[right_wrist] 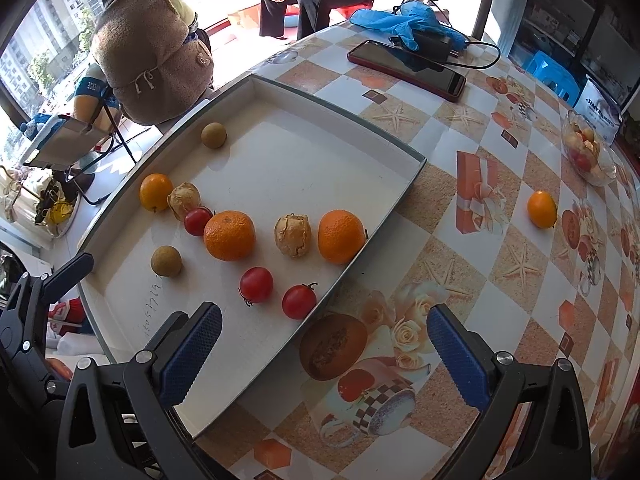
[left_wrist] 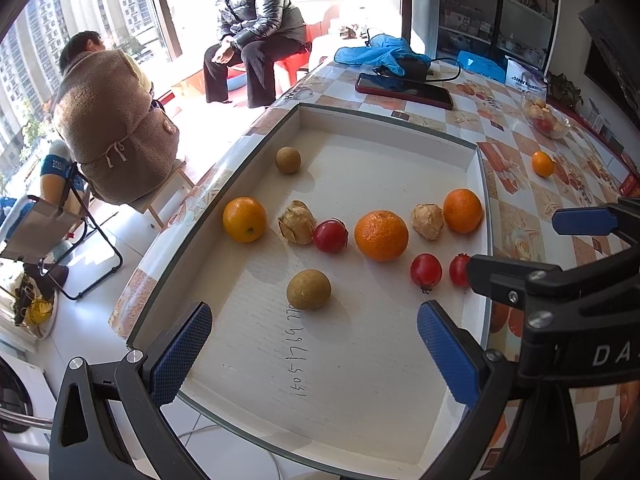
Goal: Organize fruits
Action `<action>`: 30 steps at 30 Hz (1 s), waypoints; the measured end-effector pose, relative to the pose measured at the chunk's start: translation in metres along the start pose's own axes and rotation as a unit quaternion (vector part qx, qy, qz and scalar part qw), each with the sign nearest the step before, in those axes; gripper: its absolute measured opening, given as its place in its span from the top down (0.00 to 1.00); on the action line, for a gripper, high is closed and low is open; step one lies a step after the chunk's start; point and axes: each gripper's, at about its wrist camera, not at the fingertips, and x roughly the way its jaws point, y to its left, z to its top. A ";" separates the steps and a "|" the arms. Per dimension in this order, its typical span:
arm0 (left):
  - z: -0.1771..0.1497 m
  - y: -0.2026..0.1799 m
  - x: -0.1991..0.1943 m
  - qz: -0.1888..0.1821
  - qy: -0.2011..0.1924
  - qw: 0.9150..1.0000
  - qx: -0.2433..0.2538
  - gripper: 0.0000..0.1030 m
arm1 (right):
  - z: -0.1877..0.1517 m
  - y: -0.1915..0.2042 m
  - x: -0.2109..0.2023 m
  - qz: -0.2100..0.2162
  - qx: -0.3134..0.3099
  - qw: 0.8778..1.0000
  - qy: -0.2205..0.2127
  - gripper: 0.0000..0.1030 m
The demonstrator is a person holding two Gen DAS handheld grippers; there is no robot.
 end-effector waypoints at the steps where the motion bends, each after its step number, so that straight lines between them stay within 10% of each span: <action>1: -0.001 -0.001 0.000 0.000 0.001 1.000 0.001 0.00 | 0.000 0.001 0.000 -0.002 -0.002 1.000 0.000 0.00; 30: -0.005 -0.005 0.001 -0.013 0.018 1.000 0.011 0.00 | -0.003 0.014 -0.007 -0.036 -0.037 0.999 -0.011 0.00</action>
